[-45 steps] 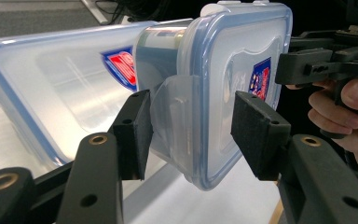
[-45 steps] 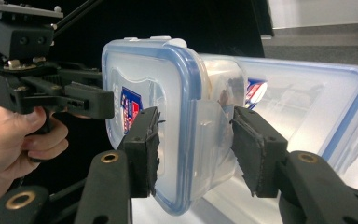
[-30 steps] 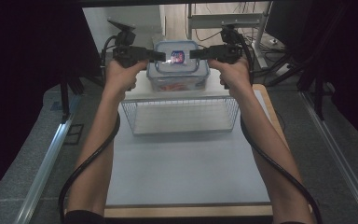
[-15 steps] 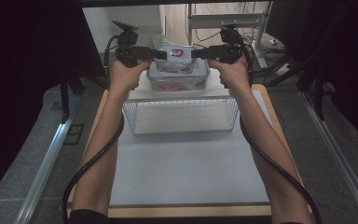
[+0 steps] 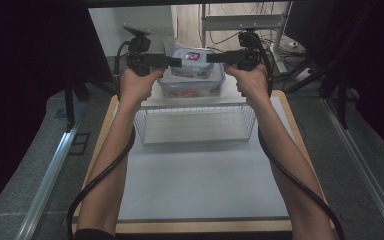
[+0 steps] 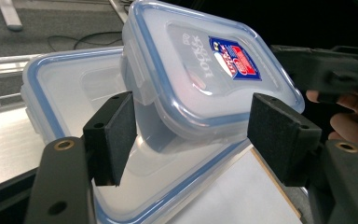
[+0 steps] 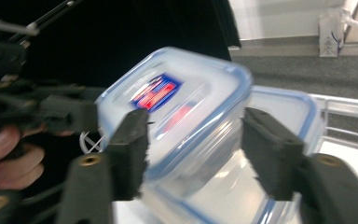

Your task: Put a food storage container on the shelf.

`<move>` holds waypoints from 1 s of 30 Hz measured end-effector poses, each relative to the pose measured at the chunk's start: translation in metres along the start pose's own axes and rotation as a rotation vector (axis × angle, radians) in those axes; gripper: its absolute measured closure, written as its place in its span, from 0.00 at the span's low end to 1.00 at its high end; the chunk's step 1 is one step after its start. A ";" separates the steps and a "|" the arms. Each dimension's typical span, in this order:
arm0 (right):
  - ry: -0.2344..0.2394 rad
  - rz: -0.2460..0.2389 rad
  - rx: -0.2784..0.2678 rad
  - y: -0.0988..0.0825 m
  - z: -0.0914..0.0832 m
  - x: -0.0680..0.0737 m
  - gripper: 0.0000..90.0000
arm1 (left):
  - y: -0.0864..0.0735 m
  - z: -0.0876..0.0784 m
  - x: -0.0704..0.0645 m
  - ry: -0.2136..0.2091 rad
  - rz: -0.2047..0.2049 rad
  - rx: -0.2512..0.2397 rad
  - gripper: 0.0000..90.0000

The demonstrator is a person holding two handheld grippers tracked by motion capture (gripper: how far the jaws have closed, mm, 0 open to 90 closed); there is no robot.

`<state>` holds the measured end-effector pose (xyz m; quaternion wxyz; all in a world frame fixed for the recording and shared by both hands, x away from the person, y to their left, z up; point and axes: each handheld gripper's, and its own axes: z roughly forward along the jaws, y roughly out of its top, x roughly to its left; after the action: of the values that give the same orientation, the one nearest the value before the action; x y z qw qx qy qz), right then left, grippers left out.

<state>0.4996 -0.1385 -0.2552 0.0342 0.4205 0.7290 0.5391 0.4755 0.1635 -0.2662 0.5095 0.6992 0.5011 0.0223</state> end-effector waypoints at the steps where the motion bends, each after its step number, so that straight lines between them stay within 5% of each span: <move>1: 0.011 -0.018 0.002 -0.003 -0.002 0.003 0.38 | 0.000 -0.001 0.001 -0.004 0.001 -0.001 0.36; 7: -0.081 -0.207 0.074 -0.021 0.007 0.023 0.39 | -0.003 0.001 0.002 -0.038 -0.013 -0.010 0.36; 14: -0.121 -0.239 0.085 -0.025 0.011 0.019 0.52 | -0.009 -0.003 -0.002 -0.042 0.012 -0.008 0.36; 19: -0.111 -0.267 0.047 -0.048 -0.005 0.020 0.45 | -0.040 -0.023 -0.021 0.000 0.162 -0.047 0.28; 20: -0.110 -0.290 0.028 -0.058 -0.011 0.022 0.44 | -0.040 -0.023 -0.021 0.000 0.162 -0.047 0.26; 21: -0.110 -0.290 0.028 -0.058 -0.011 0.022 0.44 | -0.054 -0.029 -0.027 0.011 0.209 -0.078 0.26; 22: -0.117 -0.333 0.025 -0.083 -0.023 0.024 0.40 | -0.080 -0.036 -0.034 0.054 0.290 -0.102 0.22; 24: -0.110 -0.350 0.028 -0.105 -0.031 0.026 0.37 | -0.104 -0.039 -0.037 0.071 0.344 -0.101 0.18; 25: -0.104 -0.361 0.036 -0.118 -0.036 0.025 0.34 | -0.104 -0.039 -0.037 0.071 0.344 -0.101 0.16; 26: -0.109 -0.375 0.049 -0.134 -0.040 0.023 0.31 | -0.135 -0.040 -0.038 0.082 0.391 -0.110 0.13; 30: -0.109 -0.392 0.066 -0.189 -0.055 0.011 0.19 | -0.208 -0.033 -0.029 0.136 0.434 -0.101 0.06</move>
<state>0.3559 -0.1853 -0.3821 0.1640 0.3000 0.8113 0.4742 0.3020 0.1612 -0.3892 0.4921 0.7610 0.3706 0.2034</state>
